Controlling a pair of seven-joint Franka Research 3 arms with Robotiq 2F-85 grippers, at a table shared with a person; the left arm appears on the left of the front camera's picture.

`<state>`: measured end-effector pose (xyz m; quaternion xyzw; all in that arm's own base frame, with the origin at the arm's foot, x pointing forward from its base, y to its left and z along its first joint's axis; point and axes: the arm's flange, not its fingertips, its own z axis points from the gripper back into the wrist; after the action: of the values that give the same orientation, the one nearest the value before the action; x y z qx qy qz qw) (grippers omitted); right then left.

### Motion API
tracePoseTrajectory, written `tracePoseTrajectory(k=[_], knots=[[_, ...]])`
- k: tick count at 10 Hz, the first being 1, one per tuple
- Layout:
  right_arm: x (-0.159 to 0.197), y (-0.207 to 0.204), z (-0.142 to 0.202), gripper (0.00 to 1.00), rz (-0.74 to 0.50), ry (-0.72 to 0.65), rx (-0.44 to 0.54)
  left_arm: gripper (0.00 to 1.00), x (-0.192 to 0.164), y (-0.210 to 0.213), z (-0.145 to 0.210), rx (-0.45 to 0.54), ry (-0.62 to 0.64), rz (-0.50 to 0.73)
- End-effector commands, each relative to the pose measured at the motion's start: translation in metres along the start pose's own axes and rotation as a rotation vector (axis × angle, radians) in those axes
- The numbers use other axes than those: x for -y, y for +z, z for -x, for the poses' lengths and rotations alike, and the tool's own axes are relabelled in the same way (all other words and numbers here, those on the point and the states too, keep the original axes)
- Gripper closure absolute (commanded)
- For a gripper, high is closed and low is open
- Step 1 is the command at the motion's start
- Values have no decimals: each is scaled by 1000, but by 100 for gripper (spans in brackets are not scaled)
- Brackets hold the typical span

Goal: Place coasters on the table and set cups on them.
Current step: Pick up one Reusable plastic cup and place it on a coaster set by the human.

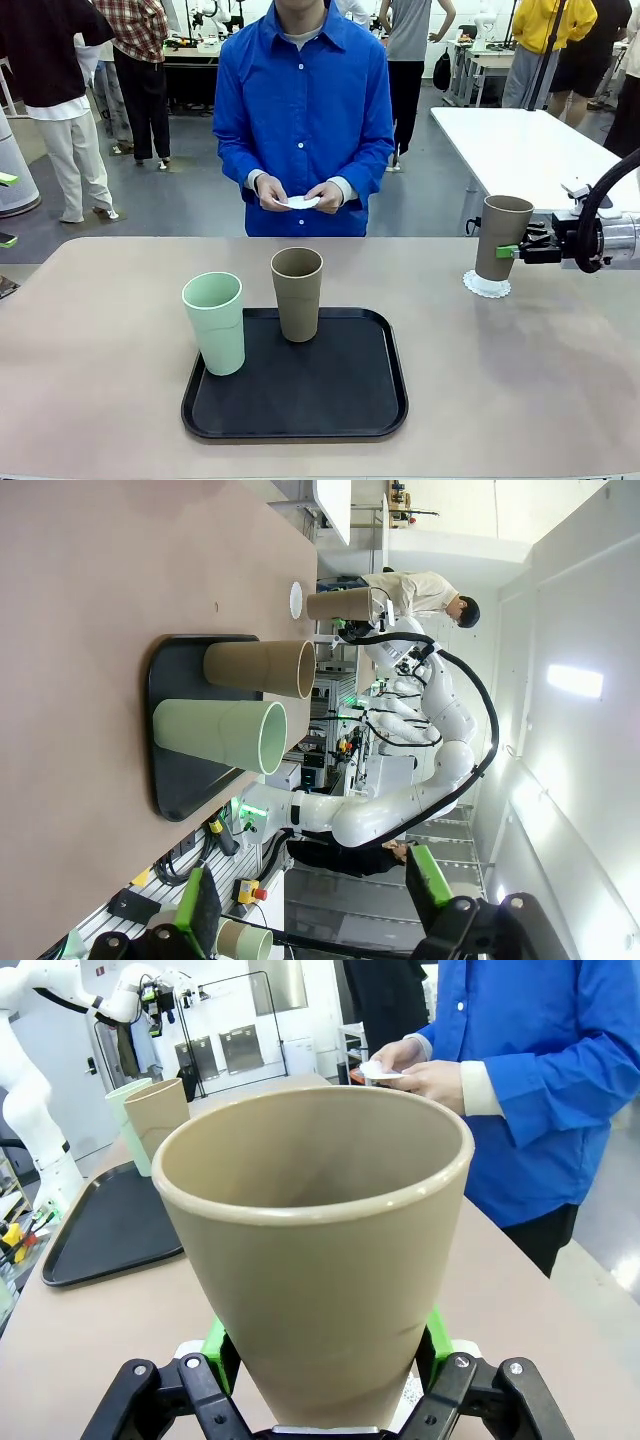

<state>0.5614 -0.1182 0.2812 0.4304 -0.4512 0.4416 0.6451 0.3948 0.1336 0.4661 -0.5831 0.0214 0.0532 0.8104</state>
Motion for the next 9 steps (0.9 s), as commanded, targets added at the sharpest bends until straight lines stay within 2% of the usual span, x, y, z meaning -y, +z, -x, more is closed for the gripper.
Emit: tracePoseTrajectory(k=[1, 5, 6, 9], knots=[[-1, -1, -1, 17, -7, 7, 5, 0, 1, 2, 1, -2, -10, 7], [0, 0, 0, 17, -1, 1, 0, 0, 1, 2, 1, -2, -10, 7], [-2, -1, 3, 17, -61, 43, -4, 0, 1, 2, 1, -2, -10, 7], [1, -1, 7, 17, -67, 102, -5, 0, 1, 2, 1, -2, -10, 7]])
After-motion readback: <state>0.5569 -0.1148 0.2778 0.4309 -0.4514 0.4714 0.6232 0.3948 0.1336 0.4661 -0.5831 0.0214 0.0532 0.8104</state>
